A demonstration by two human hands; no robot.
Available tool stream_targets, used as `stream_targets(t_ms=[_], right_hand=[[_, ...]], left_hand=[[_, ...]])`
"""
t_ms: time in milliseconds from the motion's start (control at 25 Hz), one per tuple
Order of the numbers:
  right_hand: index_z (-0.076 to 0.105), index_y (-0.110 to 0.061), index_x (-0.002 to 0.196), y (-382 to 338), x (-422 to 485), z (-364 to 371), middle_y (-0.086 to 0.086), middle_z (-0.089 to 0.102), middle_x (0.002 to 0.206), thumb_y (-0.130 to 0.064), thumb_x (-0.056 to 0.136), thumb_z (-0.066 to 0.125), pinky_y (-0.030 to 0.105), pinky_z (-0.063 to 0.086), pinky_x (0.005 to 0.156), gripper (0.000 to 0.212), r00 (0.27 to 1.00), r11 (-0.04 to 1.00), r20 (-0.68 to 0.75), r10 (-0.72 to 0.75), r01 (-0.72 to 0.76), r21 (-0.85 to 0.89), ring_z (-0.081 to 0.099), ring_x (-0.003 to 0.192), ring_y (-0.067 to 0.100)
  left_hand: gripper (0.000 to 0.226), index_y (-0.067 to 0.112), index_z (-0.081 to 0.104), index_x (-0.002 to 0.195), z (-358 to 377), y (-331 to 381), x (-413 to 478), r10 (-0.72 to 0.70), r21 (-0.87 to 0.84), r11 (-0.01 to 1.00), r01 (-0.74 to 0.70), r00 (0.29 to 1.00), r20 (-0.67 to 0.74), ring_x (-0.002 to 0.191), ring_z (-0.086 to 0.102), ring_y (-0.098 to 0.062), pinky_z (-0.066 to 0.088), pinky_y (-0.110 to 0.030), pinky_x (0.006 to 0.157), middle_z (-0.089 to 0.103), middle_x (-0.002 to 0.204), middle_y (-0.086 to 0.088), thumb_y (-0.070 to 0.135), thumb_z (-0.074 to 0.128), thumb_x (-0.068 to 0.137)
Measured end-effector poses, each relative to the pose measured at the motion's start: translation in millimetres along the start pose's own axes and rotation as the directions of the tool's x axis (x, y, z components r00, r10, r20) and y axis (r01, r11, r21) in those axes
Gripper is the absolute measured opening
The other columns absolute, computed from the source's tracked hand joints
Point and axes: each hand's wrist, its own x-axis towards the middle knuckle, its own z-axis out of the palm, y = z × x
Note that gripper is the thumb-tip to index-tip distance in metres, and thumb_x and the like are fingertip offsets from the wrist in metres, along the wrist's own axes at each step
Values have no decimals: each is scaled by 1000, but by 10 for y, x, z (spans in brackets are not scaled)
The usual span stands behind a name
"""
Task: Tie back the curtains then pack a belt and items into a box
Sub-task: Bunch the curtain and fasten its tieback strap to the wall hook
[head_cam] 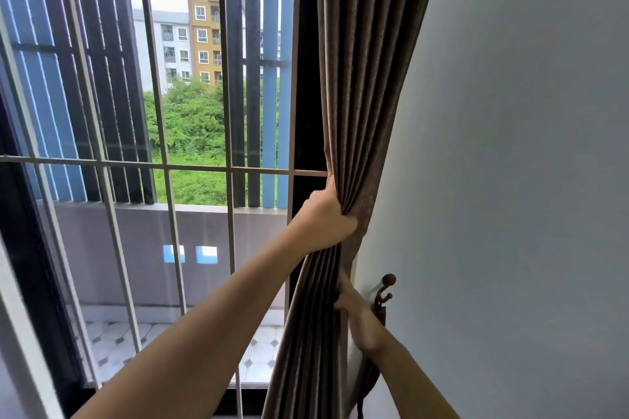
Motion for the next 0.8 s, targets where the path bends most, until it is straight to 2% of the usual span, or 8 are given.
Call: stream_targets(t_ms=[80, 160, 200, 240, 360, 440, 640, 800], right_hand=[[20, -25, 144, -115, 41, -25, -23, 32, 138, -18, 100, 29, -1, 37, 87, 45, 985, 947, -135, 105, -58, 316, 44, 111, -24], [21, -30, 139, -338, 170, -84, -28, 35, 127, -31, 103, 12, -3, 40, 76, 37, 950, 848, -254, 184, -23, 529, 47, 97, -26], [25, -37, 134, -392, 273, -125, -28, 44, 120, -39, 101, 9, 0, 43, 74, 36, 932, 837, -285, 225, -35, 546, 49, 95, -21], [30, -41, 130, -415, 413, -155, -26, 49, 117, -47, 99, 8, 3, 44, 77, 38, 914, 845, -307, 265, -67, 530, 51, 99, -15], [31, -30, 143, -555, 667, -279, -6, 47, 140, -59, 92, 2, 25, 36, 106, 66, 900, 889, -345, 266, -90, 448, 44, 130, 11], [36, -23, 142, -581, 737, -372, 3, 48, 140, -58, 91, 1, 37, 31, 113, 71, 898, 882, -337, 283, -106, 459, 45, 130, 19], [44, -16, 137, -595, 717, -437, 6, 53, 134, -61, 91, 2, 41, 32, 113, 76, 921, 861, -242, 307, -160, 482, 52, 122, 19], [52, -26, 113, -624, 647, -525, -3, 59, 109, -45, 100, 13, 25, 41, 91, 45, 907, 864, -258, 334, -185, 469, 58, 96, 10]], left_hand=[[21, 13, 52, 93, -51, -32, -44, -8, -76, 997, 6, 1000, -22, 66, 52, -8, 41, -14, 52, 53, 73, 5, 1, 50, 76], [25, 14, 49, 70, -84, -68, -98, -14, -190, 982, 1, 997, -71, 58, 48, -11, 36, -19, 48, 49, 63, 3, -9, 44, 77], [29, 15, 50, 67, -95, -88, -114, -18, -250, 968, -8, 994, -104, 56, 48, -13, 37, -21, 48, 49, 61, 2, -12, 43, 76], [33, 16, 51, 65, -111, -102, -130, -20, -299, 954, -22, 990, -137, 56, 49, -12, 40, -20, 48, 51, 60, 2, -14, 41, 76], [40, 17, 52, 63, -166, -143, -136, -24, -343, 939, -33, 987, -160, 56, 49, -10, 40, -14, 46, 51, 61, 1, -19, 37, 76], [37, 15, 52, 67, -203, -160, -132, -41, -341, 940, -7, 990, -134, 62, 50, -12, 42, -18, 53, 53, 66, -2, -18, 38, 77], [28, 9, 53, 72, -245, -239, -67, -68, -319, 947, 41, 995, -74, 69, 52, -17, 42, -25, 59, 52, 70, -5, -14, 40, 78], [17, 3, 50, 93, -206, -253, 32, 40, -67, 997, -44, 997, -66, 83, 50, -22, 41, -28, 67, 52, 85, -5, -3, 41, 80]])
